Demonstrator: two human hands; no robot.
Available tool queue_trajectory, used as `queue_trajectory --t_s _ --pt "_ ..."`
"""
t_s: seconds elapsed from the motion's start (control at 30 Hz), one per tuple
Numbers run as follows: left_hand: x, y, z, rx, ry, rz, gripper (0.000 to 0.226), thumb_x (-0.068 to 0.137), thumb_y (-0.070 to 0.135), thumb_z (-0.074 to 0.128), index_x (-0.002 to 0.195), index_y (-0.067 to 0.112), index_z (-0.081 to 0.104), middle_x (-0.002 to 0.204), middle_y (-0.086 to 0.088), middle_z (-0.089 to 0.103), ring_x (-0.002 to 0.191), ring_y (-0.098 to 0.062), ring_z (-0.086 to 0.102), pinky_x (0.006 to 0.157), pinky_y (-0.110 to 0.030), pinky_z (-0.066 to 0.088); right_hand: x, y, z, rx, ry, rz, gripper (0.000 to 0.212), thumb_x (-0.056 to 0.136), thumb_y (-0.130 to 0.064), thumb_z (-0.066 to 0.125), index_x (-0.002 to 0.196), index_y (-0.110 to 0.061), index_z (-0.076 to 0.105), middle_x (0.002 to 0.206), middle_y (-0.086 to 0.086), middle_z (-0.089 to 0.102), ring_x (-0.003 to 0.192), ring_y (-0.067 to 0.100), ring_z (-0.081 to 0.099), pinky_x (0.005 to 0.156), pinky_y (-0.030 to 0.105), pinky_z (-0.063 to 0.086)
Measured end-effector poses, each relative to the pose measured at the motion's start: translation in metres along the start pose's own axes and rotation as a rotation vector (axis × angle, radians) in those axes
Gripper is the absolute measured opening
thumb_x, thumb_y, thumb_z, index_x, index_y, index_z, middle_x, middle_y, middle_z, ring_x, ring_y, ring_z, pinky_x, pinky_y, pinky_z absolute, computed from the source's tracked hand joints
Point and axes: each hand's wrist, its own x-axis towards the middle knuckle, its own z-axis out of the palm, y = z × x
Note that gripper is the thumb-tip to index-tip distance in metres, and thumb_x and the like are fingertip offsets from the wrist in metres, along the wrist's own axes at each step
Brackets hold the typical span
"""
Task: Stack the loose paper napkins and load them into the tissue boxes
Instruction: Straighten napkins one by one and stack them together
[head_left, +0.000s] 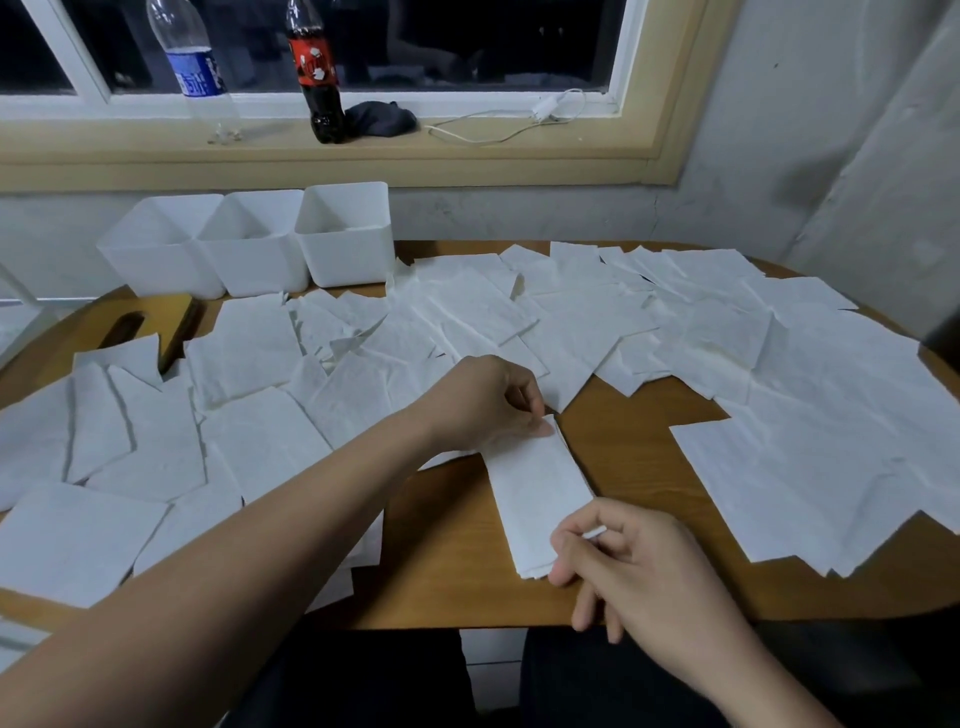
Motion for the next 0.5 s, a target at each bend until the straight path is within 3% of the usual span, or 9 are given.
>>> queue_trajectory --t_s 0.17,0.37,0.5 --pt "-0.004 0.003 0.005 0.09 0.084 0.021 0.02 0.088 0.038 0.089 0.099 0.027 0.076 0.092 0.015 0.072 0.082 -0.005 0.067 0.062 -0.008 0.043 0.0 -0.006 -0.004 -0.107 -0.029 0.014 0.015 0.106 -0.035 0.065 0.096 -0.028 0.074 0.077 -0.004 0.078 0.055 0.02 0.072 0.05 0.025 0.052" --pt "-0.027 0.001 -0.016 0.084 0.22 0.028 0.026 0.089 0.041 0.087 0.106 0.03 0.072 0.097 0.016 0.069 0.085 -0.007 0.065 0.071 -0.026 0.058 -0.009 -0.013 -0.007 -0.158 -0.019 -0.032 0.006 0.105 -0.045 0.063 0.107 -0.04 0.063 0.07 -0.004 0.075 0.047 0.013 0.064 0.055 0.022 0.056" --pt "-0.07 -0.017 -0.037 0.108 0.283 0.014 0.019 0.091 0.04 0.084 0.104 0.033 0.072 0.096 0.018 0.071 0.087 -0.005 0.067 0.073 -0.025 0.058 -0.011 -0.018 0.006 -0.22 0.044 -0.241 0.008 0.102 -0.039 0.067 0.094 -0.039 0.066 0.068 -0.005 0.068 0.061 0.013 0.065 0.057 0.023 0.053"
